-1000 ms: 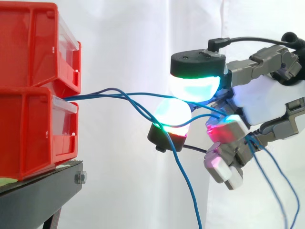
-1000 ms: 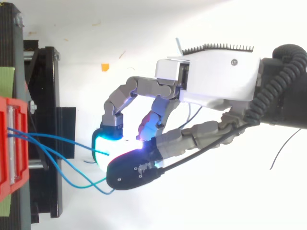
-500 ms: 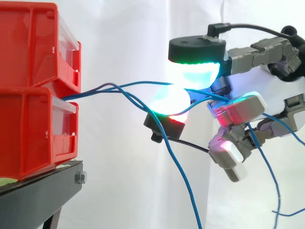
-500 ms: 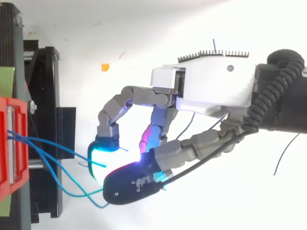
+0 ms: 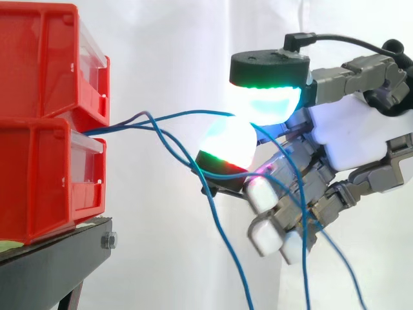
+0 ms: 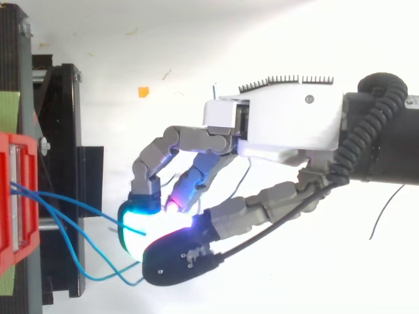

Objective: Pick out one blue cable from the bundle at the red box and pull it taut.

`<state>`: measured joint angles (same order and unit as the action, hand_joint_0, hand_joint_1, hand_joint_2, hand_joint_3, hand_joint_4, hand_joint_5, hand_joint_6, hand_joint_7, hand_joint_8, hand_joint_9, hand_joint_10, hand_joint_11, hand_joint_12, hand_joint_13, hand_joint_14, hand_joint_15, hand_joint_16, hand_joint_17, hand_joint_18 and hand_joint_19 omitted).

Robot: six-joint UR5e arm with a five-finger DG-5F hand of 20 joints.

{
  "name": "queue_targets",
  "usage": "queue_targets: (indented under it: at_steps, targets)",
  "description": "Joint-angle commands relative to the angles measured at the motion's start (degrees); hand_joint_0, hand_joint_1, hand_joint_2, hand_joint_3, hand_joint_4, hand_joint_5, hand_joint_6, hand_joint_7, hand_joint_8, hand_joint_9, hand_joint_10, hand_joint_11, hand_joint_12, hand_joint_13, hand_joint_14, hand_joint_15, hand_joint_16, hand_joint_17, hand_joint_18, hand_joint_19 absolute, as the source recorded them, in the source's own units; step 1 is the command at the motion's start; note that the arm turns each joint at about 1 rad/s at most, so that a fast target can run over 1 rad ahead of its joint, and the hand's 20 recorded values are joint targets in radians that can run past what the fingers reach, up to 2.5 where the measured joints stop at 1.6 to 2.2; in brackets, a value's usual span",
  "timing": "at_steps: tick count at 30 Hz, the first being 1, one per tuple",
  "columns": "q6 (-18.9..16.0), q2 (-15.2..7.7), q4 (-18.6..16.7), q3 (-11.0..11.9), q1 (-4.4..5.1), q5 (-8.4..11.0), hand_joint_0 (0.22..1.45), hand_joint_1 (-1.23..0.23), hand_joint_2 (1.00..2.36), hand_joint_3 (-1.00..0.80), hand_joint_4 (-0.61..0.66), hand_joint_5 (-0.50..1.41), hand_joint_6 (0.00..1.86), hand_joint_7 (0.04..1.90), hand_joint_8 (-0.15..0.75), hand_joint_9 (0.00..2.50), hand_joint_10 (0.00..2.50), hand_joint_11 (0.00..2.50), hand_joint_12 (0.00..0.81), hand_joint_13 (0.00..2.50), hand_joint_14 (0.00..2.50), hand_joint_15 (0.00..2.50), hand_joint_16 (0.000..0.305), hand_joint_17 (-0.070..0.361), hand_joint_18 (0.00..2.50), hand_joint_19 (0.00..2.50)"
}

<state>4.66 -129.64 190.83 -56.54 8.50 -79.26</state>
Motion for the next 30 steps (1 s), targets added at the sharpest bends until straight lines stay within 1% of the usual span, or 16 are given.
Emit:
queue_targets:
  at_steps: [1,4,7,10,23,27,30]
  targets:
    - [0.0,0.0,-0.4,-0.6,-0.15,-0.19,0.63,-0.85,1.02,0.01,-0.23,-0.09,0.93,1.04,0.170,0.74,0.01,0.17,0.309,0.61,0.01,0.33,0.047,0.105,0.43,0.46]
    - [0.0,0.0,-0.6,-1.0,-0.24,-0.28,0.63,-0.85,1.02,0.00,-0.23,-0.09,0.92,1.05,0.153,0.66,0.00,0.10,0.302,0.55,0.01,0.29,0.044,0.100,0.36,0.42]
    - [0.2,0.0,-0.6,-1.0,-0.32,-1.07,0.63,-0.85,1.02,-0.01,-0.23,-0.09,0.92,1.05,0.137,0.60,0.00,0.06,0.297,0.52,0.01,0.28,0.042,0.094,0.31,0.41]
    - [0.2,0.0,-0.6,-1.0,-0.32,-1.07,0.62,-0.85,1.02,-0.01,-0.22,-0.09,0.92,1.07,0.133,0.57,0.00,0.05,0.297,0.51,0.01,0.29,0.042,0.094,0.30,0.41]
    - [0.3,0.0,-0.2,-1.2,-0.32,-1.07,0.62,-0.85,1.02,0.00,-0.21,-0.09,0.92,1.07,0.149,0.64,0.00,0.12,0.307,0.56,0.01,0.33,0.042,0.094,0.34,0.44]
    - [0.2,0.1,-0.2,-1.7,-0.32,-1.07,0.62,-0.85,1.02,0.00,-0.20,-0.09,0.92,1.07,0.151,0.66,0.00,0.12,0.310,0.56,0.01,0.34,0.042,0.095,0.34,0.44]
    - [0.1,0.5,-0.3,-2.9,-0.32,-1.51,0.62,-0.85,1.02,0.00,-0.20,-0.09,0.91,1.08,0.155,0.67,0.01,0.14,0.311,0.57,0.01,0.33,0.041,0.092,0.34,0.45]
